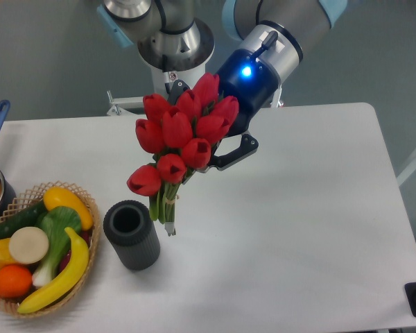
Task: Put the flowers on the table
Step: 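Carry the red tulip bunch with the gripper away from the black vase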
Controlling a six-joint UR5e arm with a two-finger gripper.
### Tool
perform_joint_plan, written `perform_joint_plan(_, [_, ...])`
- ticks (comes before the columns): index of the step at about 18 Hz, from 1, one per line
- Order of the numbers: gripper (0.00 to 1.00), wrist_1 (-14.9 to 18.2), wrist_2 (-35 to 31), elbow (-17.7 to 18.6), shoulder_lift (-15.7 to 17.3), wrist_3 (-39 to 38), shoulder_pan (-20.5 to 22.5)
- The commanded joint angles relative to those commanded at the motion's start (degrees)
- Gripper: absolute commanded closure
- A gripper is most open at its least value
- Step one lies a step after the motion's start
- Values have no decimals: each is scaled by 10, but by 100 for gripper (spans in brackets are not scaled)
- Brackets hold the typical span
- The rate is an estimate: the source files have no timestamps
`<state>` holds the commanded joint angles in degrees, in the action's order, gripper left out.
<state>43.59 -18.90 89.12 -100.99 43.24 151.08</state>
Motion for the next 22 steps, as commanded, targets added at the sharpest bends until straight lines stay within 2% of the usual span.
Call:
perform_joint_plan(12, [52, 3, -25, -4, -3, 0, 9])
perform_joint_plan(22, [52, 2, -136, 7, 1, 8, 66])
